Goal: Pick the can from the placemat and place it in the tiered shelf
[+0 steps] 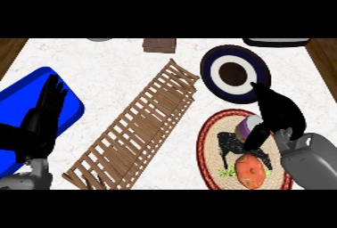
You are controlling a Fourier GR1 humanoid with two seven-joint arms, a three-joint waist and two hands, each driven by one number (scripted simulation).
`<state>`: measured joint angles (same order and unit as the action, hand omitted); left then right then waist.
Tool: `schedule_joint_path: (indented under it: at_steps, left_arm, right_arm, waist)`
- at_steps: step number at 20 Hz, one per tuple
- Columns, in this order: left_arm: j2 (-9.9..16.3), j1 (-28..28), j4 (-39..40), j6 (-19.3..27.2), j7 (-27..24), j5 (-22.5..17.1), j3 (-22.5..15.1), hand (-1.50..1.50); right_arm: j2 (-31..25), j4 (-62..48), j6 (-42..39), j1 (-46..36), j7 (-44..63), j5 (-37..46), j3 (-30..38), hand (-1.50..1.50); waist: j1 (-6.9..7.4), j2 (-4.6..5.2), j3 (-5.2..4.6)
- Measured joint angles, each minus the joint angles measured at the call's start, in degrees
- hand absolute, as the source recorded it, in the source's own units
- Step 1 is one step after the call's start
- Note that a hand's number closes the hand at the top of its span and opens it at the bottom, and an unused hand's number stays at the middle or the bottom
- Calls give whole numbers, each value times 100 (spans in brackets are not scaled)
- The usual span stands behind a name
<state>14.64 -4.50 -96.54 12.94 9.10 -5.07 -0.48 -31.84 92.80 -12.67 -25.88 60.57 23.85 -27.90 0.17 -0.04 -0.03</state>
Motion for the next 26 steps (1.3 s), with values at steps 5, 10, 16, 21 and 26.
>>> schedule_joint_path:
  at_steps: [5, 10, 16, 21, 26]
  left_arm:
    - [-93, -32, 19, -8, 18, 124, 0, 0]
    - [-115, 87, -1, -136, -53, 124, 105, 0]
    - [-282, 230, -186, -178, -13, 285, 97, 0]
    - [-240, 26, -138, -338, 146, 242, 335, 0]
    - [-350, 4, -13, -431, 51, 296, 388, 0]
  right_arm:
    - [192, -40, -64, 285, -116, 296, 107, -150]
    - [359, -188, -130, 559, -313, 590, 275, -150]
    - [738, -446, -139, 727, -670, 1136, 571, -150]
    - [967, -751, -164, 818, -1117, 1500, 843, -150]
    - [1272, -1110, -188, 844, -1370, 1781, 1063, -150]
  waist:
    - [-14, 1, 1]
    - [-8, 0, 1]
    - [-3, 2, 3]
    - [-6, 4, 4]
    - [-2, 5, 2]
